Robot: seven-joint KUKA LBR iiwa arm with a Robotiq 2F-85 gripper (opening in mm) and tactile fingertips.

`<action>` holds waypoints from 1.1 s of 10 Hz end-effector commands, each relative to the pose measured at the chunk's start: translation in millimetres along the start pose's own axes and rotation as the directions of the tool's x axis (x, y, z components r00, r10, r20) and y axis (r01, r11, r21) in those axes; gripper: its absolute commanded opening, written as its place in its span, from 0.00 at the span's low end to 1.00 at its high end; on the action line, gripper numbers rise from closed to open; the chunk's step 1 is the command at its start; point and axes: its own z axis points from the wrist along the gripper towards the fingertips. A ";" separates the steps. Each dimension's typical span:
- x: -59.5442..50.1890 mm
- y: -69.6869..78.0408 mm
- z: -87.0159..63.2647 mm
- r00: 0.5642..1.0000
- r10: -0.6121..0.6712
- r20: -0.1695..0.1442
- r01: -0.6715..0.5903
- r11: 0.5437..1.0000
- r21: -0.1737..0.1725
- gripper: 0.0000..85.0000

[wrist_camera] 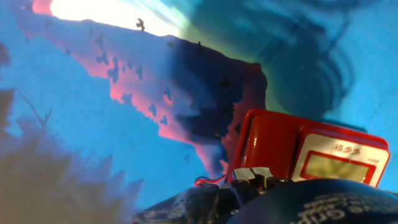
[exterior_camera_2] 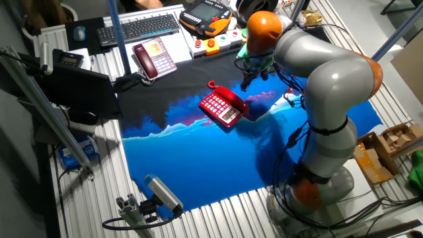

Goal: Place the handset of the telephone on the corresponding phone cradle

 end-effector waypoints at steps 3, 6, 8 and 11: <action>-1.5 3.2 -1.7 0.981 -0.195 -0.002 0.194 0.980 -0.038 0.01; -1.8 4.2 -2.6 0.953 -0.304 0.000 0.304 0.951 -0.049 0.01; -1.9 4.1 -2.9 0.936 -0.351 -0.008 0.351 0.936 -0.042 0.01; -1.7 3.8 -2.7 0.920 -0.392 -0.018 0.391 0.920 -0.044 0.01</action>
